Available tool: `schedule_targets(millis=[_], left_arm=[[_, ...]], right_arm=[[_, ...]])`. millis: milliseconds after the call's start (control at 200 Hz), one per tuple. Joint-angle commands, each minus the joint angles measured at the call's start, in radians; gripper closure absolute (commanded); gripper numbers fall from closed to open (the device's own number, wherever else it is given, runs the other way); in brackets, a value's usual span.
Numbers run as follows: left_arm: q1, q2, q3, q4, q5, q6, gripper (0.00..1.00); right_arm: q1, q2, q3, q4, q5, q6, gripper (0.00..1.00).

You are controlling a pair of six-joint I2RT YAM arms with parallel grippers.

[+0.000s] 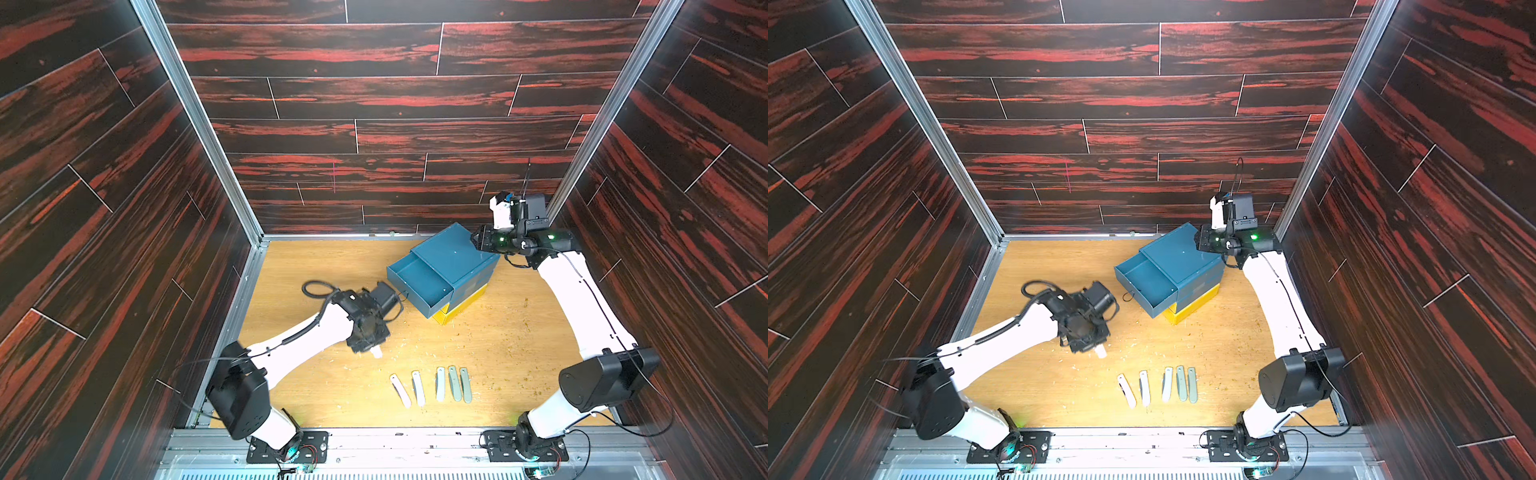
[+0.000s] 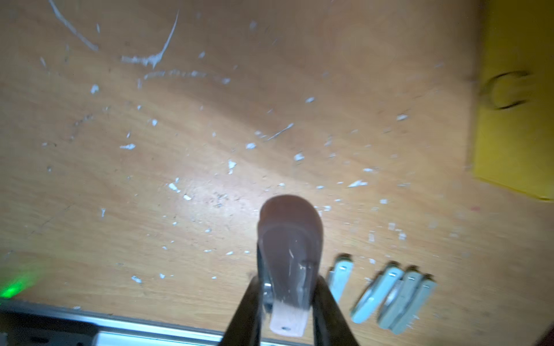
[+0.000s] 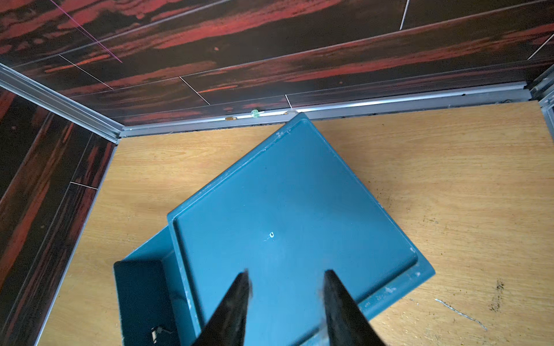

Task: Place the fruit knives into the drawer by color
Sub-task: Pick up the fruit knife from the center of the board, then place the fruit knife in the drawer.

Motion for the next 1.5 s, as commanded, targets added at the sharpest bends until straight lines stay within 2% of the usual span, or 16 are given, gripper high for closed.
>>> schedule_targets(millis=[0,311,436,666,817,1062,1227,1493], left_arm=[[0.007,-0.025,0.099,-0.080,-0.056,0.037,0.96],[0.009,0.001,0.327,-0.101,-0.088,0.105,0.96],[0.015,0.060,0.428,-0.103,-0.057,0.148,0.96],[0.019,0.245,0.667,-0.120,-0.003,0.220,0.96],[0.019,0.394,0.889,-0.194,0.011,0.262,0.96],[0.019,0.594,1.191,-0.330,0.078,0.223,0.97],[0.018,0.607,1.173,-0.309,0.102,0.169,0.98],[0.019,0.600,1.129,-0.301,0.091,0.156,0.98]], right_arm=[[-0.002,0.018,-0.018,-0.007,-0.012,0.003,0.56],[-0.002,0.037,-0.036,0.008,-0.028,0.010,0.56],[-0.002,0.038,-0.042,0.013,-0.030,0.010,0.56],[0.000,0.048,-0.050,0.024,-0.054,0.015,0.56],[0.002,0.058,-0.053,0.024,-0.057,0.012,0.56],[0.002,0.048,-0.062,0.022,-0.047,0.010,0.56],[0.002,0.042,-0.073,0.032,-0.053,0.016,0.56],[0.002,0.041,-0.078,0.034,-0.056,0.016,0.56]])
